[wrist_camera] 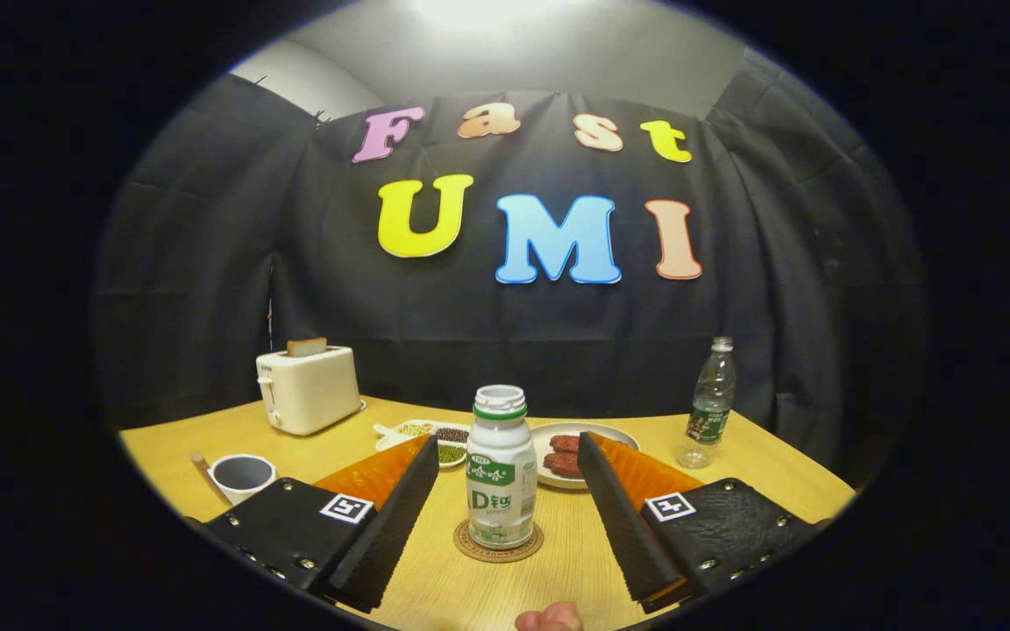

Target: Take the bottle from table, then pour the juice into the cup, finally place the bottle on the coaster

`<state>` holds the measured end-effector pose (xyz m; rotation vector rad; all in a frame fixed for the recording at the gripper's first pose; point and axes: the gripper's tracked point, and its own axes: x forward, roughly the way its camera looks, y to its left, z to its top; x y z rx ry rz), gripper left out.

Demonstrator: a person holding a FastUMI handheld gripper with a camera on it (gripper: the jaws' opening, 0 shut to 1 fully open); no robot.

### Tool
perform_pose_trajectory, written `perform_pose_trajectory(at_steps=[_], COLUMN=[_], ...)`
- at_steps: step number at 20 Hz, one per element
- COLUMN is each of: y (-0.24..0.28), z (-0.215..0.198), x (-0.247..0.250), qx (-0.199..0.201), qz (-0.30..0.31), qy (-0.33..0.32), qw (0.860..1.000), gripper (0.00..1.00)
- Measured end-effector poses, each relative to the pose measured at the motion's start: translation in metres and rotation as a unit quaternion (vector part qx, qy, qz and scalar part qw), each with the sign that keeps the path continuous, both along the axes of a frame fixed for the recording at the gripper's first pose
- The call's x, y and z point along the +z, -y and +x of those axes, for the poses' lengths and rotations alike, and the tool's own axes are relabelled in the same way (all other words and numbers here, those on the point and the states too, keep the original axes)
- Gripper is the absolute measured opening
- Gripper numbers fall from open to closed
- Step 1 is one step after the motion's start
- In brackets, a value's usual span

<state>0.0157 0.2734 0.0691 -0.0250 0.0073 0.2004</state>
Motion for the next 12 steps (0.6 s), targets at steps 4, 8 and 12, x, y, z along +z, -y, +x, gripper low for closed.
perform_pose_trajectory(at_steps=[4, 8, 12], y=[0.015, 0.023, 0.027], z=[-0.029, -0.047, -0.062], x=[0.069, 0.120, 0.155], qx=[-0.014, -0.026, -0.032], qz=[-0.005, -0.012, -0.017], qy=[0.026, 0.042, 0.059], qw=[1.000, 0.999, 0.998], gripper=[0.97, 0.97, 0.97])
